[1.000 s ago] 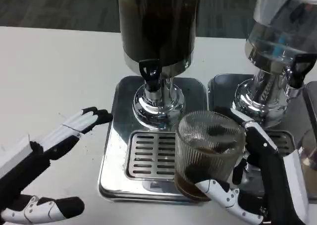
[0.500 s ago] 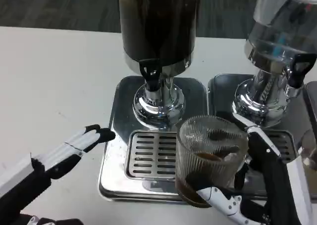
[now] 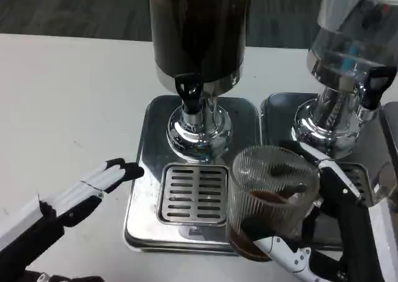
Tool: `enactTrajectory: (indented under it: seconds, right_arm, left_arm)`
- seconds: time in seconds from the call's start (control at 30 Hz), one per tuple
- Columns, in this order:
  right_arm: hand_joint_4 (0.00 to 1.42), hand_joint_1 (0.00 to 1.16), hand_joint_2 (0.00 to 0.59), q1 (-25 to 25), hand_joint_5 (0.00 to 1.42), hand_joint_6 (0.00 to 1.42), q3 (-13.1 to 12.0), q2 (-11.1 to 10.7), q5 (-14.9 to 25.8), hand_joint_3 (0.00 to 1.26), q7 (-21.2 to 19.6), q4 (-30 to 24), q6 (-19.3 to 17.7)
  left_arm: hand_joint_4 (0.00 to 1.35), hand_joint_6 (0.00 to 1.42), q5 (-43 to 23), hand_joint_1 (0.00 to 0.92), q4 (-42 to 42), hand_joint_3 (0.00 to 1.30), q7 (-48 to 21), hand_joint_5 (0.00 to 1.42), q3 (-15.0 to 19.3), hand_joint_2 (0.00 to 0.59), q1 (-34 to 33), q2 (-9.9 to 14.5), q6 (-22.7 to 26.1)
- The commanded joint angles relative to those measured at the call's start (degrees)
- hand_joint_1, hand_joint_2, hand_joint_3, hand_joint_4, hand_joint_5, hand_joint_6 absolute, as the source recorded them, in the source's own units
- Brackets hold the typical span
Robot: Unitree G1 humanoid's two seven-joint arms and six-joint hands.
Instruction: Grasp the cup under the faucet to collect the drink, then remove the cup.
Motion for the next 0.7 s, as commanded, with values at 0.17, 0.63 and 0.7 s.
enactTrajectory:
  seconds: [0.17,0.63,0.7]
  right_arm:
    - [0.64,0.79,0.196,-0.8,0.94,1.23,-0.4,0.7,0.9,0.52,-0.3,-0.7,-2.6]
    - [0.65,0.80,0.190,-0.7,0.95,1.23,-0.4,0.7,1.5,0.53,0.5,-1.2,-2.6]
    - [0.65,0.80,0.191,-0.6,0.95,1.23,-0.5,0.7,1.3,0.53,0.5,-1.3,-2.6]
  left_arm:
    - [0.00,0.15,1.1,0.000,-0.5,0.07,1.8,0.00,-0.3,0.110,0.3,0.6,-0.1]
    - [0.00,0.15,1.1,0.000,-1.9,0.08,2.6,0.00,0.1,0.106,1.9,0.5,0.1]
    - [0.00,0.15,1.1,0.000,-2.0,0.08,2.7,0.00,0.1,0.106,2.0,0.5,0.2]
